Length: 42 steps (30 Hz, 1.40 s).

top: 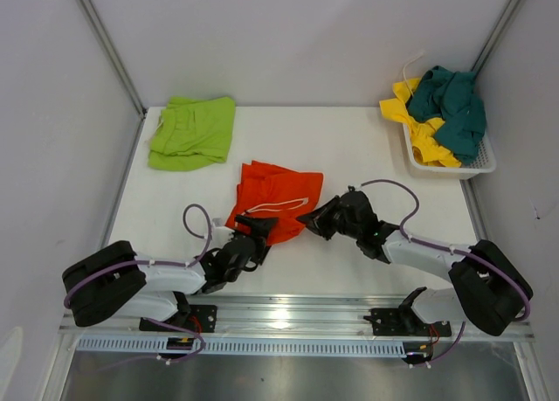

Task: Fold and stack the shorts
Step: Neatly place the folded shorts to the corner

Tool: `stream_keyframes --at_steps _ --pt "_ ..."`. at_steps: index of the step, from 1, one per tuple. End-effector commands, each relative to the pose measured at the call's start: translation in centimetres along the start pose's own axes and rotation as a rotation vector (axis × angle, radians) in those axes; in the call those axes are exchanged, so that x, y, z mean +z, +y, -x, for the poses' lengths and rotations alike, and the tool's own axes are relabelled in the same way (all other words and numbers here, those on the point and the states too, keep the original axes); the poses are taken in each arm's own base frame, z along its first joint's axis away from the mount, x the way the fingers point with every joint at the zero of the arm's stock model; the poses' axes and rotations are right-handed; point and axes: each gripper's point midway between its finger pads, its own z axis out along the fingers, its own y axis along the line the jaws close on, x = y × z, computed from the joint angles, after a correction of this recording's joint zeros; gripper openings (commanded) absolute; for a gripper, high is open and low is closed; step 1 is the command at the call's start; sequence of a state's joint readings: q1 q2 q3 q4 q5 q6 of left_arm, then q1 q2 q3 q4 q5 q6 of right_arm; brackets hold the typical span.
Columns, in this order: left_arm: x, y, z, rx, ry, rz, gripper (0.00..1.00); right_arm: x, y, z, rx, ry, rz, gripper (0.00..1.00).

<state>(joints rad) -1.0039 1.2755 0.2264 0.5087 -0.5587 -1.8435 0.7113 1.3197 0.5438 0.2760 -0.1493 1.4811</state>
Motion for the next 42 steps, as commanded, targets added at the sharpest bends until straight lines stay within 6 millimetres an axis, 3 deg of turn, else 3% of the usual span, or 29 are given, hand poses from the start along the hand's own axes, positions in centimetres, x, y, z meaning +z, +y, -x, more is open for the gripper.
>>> stream_keyframes --at_steps 1,14,19,29,42 --pt "0.5 -2.4 0.7 -0.023 -0.073 -0.076 0.99 -0.9 1.9 0.0 -0.015 0.011 0.065 0.0" --pt "1.1 -2.6 2.7 0.017 -0.191 -0.142 0.99 -1.3 1.2 0.1 -0.016 0.04 0.055 0.0" --pt "1.2 -2.6 2.6 0.024 -0.192 -0.144 0.99 -1.3 0.7 0.0 -0.011 0.048 0.055 0.0" --pt "2.1 1.2 1.3 0.008 -0.123 -0.041 0.99 -1.7 0.8 0.4 -0.015 0.055 0.064 0.0" --pt "1.9 3.2 4.8 0.015 -0.238 -0.001 0.99 -3.3 -1.8 0.3 -0.03 0.076 0.029 0.0"
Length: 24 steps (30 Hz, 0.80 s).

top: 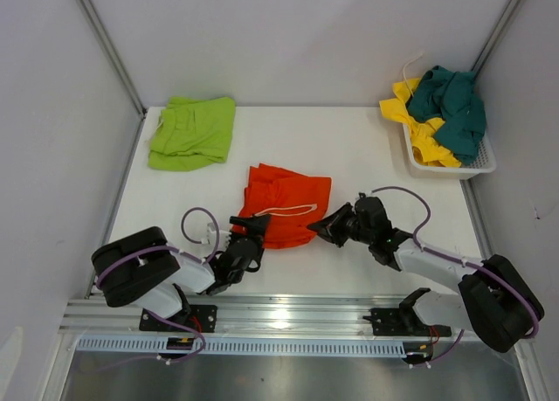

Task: Fold and stack the shorts
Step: Neatly place the folded shorts to the corner

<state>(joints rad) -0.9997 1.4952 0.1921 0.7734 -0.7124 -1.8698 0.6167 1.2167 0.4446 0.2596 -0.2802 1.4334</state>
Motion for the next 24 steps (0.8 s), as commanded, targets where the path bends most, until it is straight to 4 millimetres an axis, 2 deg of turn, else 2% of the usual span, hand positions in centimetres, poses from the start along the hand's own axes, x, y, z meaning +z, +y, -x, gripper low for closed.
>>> stream_keyframes --at_steps 1,6,10,12,16,19,21,22,24 --pt "0.2 2.1 2.8 0.069 -0.094 0.046 0.99 -0.9 0.0 -0.5 -0.03 0.029 0.024 0.0" --pt "0.5 2.2 3.9 0.098 -0.132 0.047 0.99 -1.6 -2.0 -0.9 -0.02 0.042 0.0 0.0" --pt "0.6 2.8 4.1 0.117 -0.138 0.057 0.98 -2.0 -2.5 -1.2 -0.015 0.046 0.002 0.0" --pt "0.8 2.5 3.9 0.116 -0.135 0.042 0.93 -2.3 -2.7 -1.5 -0.018 0.053 0.002 0.0" --pt "1.1 2.4 3.8 0.137 -0.131 0.026 0.72 -2.5 -3.2 -1.9 -0.026 0.057 -0.009 0.0" --pt "1.2 1.8 3.2 0.146 -0.112 -0.002 0.63 -2.3 -3.6 -2.4 -0.029 0.068 -0.018 0.0" --pt "1.2 1.5 2.9 0.155 -0.098 -0.011 0.66 -2.2 -3.7 -2.7 -0.032 0.076 -0.019 0.0" --pt "1.2 1.5 2.8 0.169 -0.093 -0.011 0.74 -2.0 -4.1 -2.9 -0.031 0.083 -0.029 0.0" --pt "1.2 1.4 2.6 0.172 -0.083 -0.015 0.8 -1.8 -4.0 -3.1 -0.034 0.092 -0.024 0.0"
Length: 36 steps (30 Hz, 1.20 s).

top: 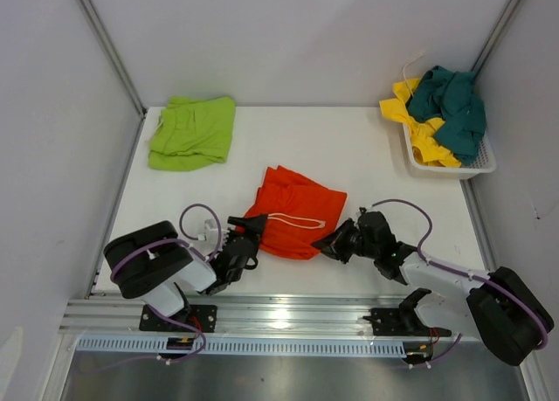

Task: Fold and stack the shorts
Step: Neatly place the folded shorts to the corner

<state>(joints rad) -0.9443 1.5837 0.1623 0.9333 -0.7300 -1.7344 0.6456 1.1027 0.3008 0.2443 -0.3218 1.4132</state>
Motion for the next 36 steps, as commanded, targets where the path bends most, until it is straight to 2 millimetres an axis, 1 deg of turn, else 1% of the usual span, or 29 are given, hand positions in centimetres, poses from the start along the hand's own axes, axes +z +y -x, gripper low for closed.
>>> stream_keyframes --at_steps 1,3,5,6,8,9,11,12,14,15,17,18,19,20,21,22,23,24,25,27,28,29,30,31,32,33,34,35,36 --pt "0.1 0.8 0.5 0.094 -0.013 0.006 0.82 0.5 0.2 -0.9 -0.018 0.03 0.015 0.0" --pt "0.0 0.2 0.4 0.103 -0.011 -0.017 0.81 0.7 0.2 -1.2 -0.024 0.041 0.013 0.0" --pt "0.0 -0.1 0.4 0.109 -0.01 -0.032 0.75 1.0 0.3 -1.7 -0.035 0.06 0.015 0.0" --pt "-0.1 -0.1 0.5 0.128 -0.01 -0.036 0.67 1.1 0.3 -2.0 -0.041 0.069 0.015 0.0" --pt "-0.2 -0.7 0.4 0.137 -0.004 -0.06 0.57 1.4 0.4 -3.0 -0.071 0.105 0.019 0.0" --pt "-0.2 -0.9 0.2 0.155 0.003 -0.067 0.49 1.6 0.5 -3.4 -0.08 0.116 0.017 0.0" --pt "-0.2 -1.4 0.1 0.152 0.017 -0.085 0.41 2.0 0.5 -4.5 -0.118 0.156 0.005 0.0" --pt "-0.2 -1.5 0.0 0.166 0.027 -0.092 0.35 2.3 0.3 -4.9 -0.154 0.179 -0.005 0.0" --pt "-0.3 -2.3 -0.4 0.166 0.051 -0.123 0.33 2.7 0.3 -5.9 -0.182 0.229 -0.005 0.0" --pt "-0.4 -2.4 -0.4 0.183 0.053 -0.13 0.29 3.1 -0.3 -6.7 -0.188 0.274 -0.023 0.0" --pt "-0.5 -2.3 -0.4 0.189 0.059 -0.133 0.27 3.5 -0.1 -7.4 -0.22 0.305 -0.005 0.1" --pt "-0.5 -2.3 -0.3 0.201 0.058 -0.134 0.23 3.8 0.1 -8.0 -0.239 0.329 0.0 0.21" --pt "-0.4 -2.3 0.2 0.202 0.05 -0.133 0.2 3.8 -0.1 -8.3 -0.276 0.351 -0.006 0.4" --pt "-0.4 -2.2 0.1 0.218 0.076 -0.13 0.15 3.8 -0.2 -8.3 -0.296 0.353 -0.016 0.47" --pt "-0.2 -2.0 0.2 0.22 0.088 -0.122 0.07 3.8 -0.1 -8.2 -0.318 0.349 -0.024 0.52" --pt "0.2 -1.8 1.1 0.217 0.081 -0.112 0.03 3.6 -0.1 -7.9 -0.338 0.329 -0.053 0.59" --pt "0.1 -1.7 0.9 0.23 0.12 -0.119 0.0 3.4 -0.3 -7.5 -0.386 0.317 -0.065 0.63" --pt "0.2 -1.8 1.1 0.23 0.127 -0.125 0.0 3.2 -0.2 -7.3 -0.41 0.31 -0.072 0.66" --pt "0.4 -1.5 1.9 0.228 0.114 -0.119 0.0 2.8 -0.3 -6.9 -0.421 0.303 -0.094 0.72" --pt "0.2 -1.2 2.4 0.228 0.121 -0.121 0.0 2.3 -0.5 -6.2 -0.465 0.291 -0.096 0.78" --pt "0.4 -1.2 2.9 0.226 0.112 -0.119 0.0 1.8 -0.3 -6.0 -0.477 0.281 -0.089 0.84" --pt "0.5 -0.8 3.0 0.233 0.119 -0.103 0.0 1.6 -0.9 -5.2 -0.473 0.257 -0.102 0.89" --pt "0.4 -1.1 2.6 0.235 0.152 -0.108 0.0 1.4 -1.2 -4.8 -0.478 0.24 -0.103 0.93" --pt "0.5 -1.1 2.7 0.235 0.159 -0.103 0.0 1.0 -0.8 -4.3 -0.482 0.212 -0.077 0.99" --pt "0.5 -0.2 2.6 0.257 0.178 -0.067 0.0 0.7 -1.9 -3.3 -0.457 0.189 -0.087 1.0" --pt "0.6 -1.2 2.3 0.271 0.187 -0.087 0.0 0.6 -2.2 -2.9 -0.443 0.178 -0.077 1.0" --pt "0.6 -1.2 2.3 0.286 0.19 -0.085 0.0 0.6 -1.7 -2.3 -0.444 0.156 -0.034 1.0" --pt "0.6 -0.7 2.3 0.313 0.197 -0.06 0.0 0.4 -1.7 -1.7 -0.432 0.139 -0.02 0.99" --pt "0.6 -0.9 2.3 0.345 0.196 -0.063 0.0 0.2 -2.5 -0.6 -0.415 0.122 -0.023 0.99"
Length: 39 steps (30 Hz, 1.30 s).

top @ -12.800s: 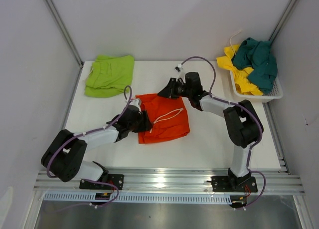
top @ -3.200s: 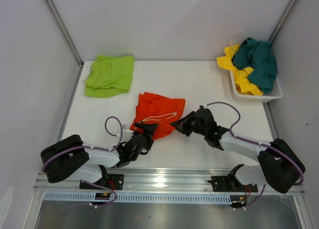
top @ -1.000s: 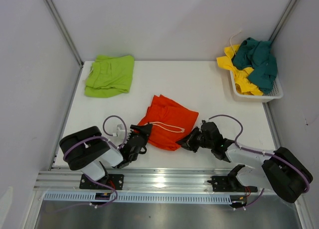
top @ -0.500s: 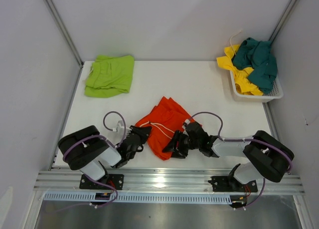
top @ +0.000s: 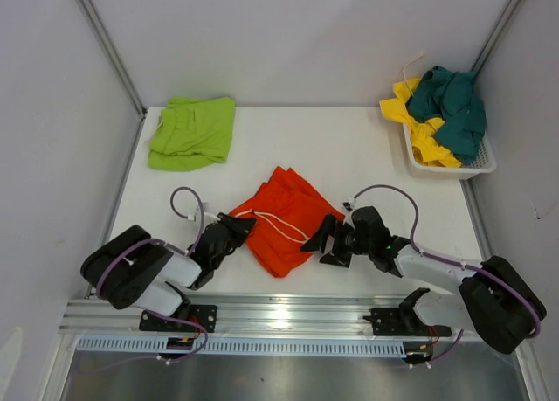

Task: Fold and stack the shorts
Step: Neatly place the folded shorts to the corner

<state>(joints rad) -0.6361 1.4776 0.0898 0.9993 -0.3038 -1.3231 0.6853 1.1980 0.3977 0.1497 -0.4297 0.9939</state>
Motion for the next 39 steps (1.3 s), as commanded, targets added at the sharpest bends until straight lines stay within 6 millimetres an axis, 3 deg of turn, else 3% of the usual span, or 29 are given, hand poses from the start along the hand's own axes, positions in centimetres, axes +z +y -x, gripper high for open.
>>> stream_keyframes --at_steps 1,6,15,24,30,33,39 --pt "0.0 -2.1 -0.2 0.106 0.037 -0.05 0.0 -0.6 -1.4 1.8 -0.021 -0.065 0.032 0.99" --pt "-0.5 -1.6 0.2 0.16 0.031 -0.023 0.0 -0.5 -3.7 5.0 0.012 -0.121 -0.012 1.0" --pt "-0.3 -1.9 -0.1 0.211 0.067 -0.02 0.0 0.9 -6.0 10.0 0.081 -0.25 -0.078 1.0" --pt "-0.1 -1.2 0.4 0.217 0.07 0.012 0.0 1.7 -8.4 12.0 0.133 -0.362 -0.153 1.0" --pt "0.3 -0.7 1.4 0.221 0.091 0.025 0.0 0.5 -9.3 14.2 0.128 -0.412 -0.204 1.0" --pt "0.3 -0.3 1.4 0.251 0.125 0.038 0.0 0.8 -9.2 14.8 0.079 -0.351 -0.2 0.99" --pt "0.3 -0.5 1.5 0.285 0.125 0.028 0.0 2.9 -8.6 13.8 0.019 -0.216 -0.11 0.97"
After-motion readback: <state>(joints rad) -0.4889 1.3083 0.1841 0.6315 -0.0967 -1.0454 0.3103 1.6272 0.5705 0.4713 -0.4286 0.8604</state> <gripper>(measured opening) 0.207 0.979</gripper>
